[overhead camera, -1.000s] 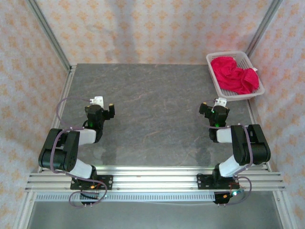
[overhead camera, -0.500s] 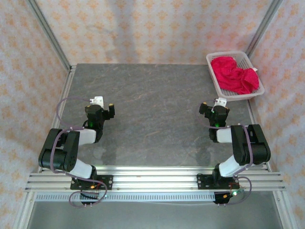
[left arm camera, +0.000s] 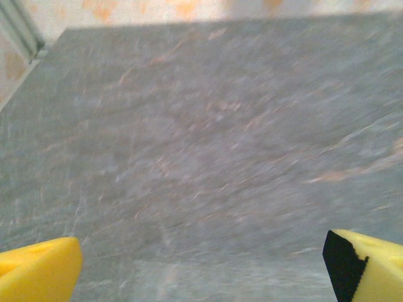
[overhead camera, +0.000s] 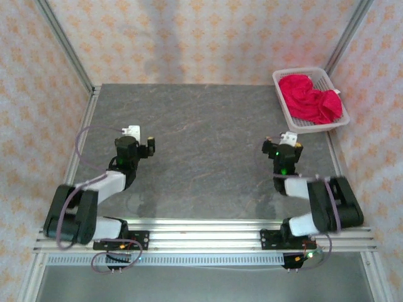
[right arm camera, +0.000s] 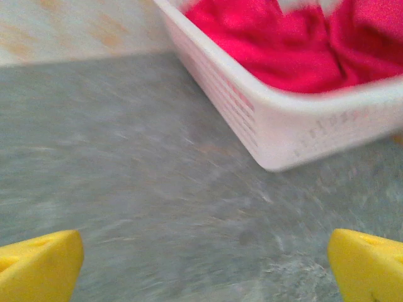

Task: Fold the inside-out t-shirt
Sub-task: Pick up the T-shirt from the basket.

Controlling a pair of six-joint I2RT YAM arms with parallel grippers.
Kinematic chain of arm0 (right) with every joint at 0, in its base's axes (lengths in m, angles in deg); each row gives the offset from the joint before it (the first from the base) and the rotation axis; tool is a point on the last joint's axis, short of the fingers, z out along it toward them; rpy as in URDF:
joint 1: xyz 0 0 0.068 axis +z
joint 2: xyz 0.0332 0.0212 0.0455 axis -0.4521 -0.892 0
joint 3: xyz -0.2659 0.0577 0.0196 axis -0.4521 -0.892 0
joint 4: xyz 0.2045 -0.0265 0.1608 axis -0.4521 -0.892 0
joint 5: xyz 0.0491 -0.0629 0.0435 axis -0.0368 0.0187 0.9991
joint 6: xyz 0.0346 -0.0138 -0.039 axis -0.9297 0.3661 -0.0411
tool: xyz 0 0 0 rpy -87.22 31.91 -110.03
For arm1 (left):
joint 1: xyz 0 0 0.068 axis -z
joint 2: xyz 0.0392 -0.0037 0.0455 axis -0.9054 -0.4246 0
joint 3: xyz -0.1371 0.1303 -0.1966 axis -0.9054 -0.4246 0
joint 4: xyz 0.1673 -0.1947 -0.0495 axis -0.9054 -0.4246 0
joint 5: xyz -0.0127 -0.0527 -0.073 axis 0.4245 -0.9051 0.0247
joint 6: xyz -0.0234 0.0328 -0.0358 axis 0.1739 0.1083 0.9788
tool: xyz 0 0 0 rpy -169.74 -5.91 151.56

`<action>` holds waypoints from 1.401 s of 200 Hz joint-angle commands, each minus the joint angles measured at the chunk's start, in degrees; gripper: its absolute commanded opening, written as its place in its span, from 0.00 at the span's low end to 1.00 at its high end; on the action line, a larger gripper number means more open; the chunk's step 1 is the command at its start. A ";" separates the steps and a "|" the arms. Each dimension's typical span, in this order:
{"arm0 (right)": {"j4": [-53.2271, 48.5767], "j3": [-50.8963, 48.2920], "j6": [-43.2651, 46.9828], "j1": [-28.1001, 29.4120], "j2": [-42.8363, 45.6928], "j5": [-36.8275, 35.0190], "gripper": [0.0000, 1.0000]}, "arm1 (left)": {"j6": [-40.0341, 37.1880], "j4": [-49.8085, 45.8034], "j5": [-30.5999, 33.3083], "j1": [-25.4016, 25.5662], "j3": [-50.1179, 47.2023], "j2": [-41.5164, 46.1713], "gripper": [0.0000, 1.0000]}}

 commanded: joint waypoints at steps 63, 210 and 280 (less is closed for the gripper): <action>-59.14 43.08 -31.33 -4.24 0.25 -13.44 0.99 | 26.57 -37.08 1.60 2.18 8.94 24.47 1.00; -87.31 103.30 -61.12 -18.61 -61.45 5.72 0.98 | 33.39 -37.71 -13.03 2.86 15.38 6.76 0.89; -85.29 108.85 -59.61 -20.25 -61.99 10.05 0.00 | 34.76 -38.55 -12.95 3.32 16.51 4.00 0.80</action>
